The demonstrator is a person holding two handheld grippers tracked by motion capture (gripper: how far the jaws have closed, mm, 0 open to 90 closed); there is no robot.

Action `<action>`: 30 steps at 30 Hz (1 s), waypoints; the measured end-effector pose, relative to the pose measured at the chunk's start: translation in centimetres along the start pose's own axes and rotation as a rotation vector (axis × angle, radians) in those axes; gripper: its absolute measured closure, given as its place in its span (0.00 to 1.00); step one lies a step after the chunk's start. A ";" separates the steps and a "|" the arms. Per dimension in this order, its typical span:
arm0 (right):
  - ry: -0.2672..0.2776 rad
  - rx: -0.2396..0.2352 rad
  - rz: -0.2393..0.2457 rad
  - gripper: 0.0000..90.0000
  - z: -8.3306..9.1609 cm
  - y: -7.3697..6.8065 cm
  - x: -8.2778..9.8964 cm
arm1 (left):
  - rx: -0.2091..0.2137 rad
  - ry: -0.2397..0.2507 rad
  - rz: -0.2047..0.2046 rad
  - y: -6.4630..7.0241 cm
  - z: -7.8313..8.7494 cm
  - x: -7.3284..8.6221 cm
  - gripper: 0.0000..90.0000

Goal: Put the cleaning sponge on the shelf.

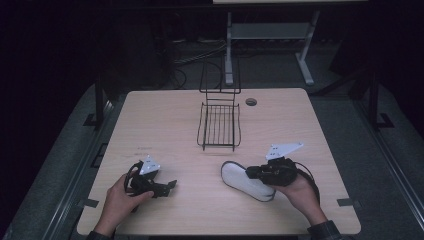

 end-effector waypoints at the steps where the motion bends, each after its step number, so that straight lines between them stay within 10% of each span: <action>1: 0.004 -0.003 0.002 0.90 0.0 0.0 -0.1 | 0.000 0.000 0.000 0.0 0.0 0.0 0.14; 30: 0.092 0.088 -0.085 0.91 2.2 4.1 -2.2 | 0.000 0.004 0.003 0.0 0.0 0.0 0.14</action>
Point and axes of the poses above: each handheld gripper's, and its own axes: z roughly backward along the jaws, x roughly out of its underside, y roughly to its right, the point moved 9 cm from there along -z, roughly forward along the jaws, and after that the axes turned 10 degrees about x, right-handed, at the moved point
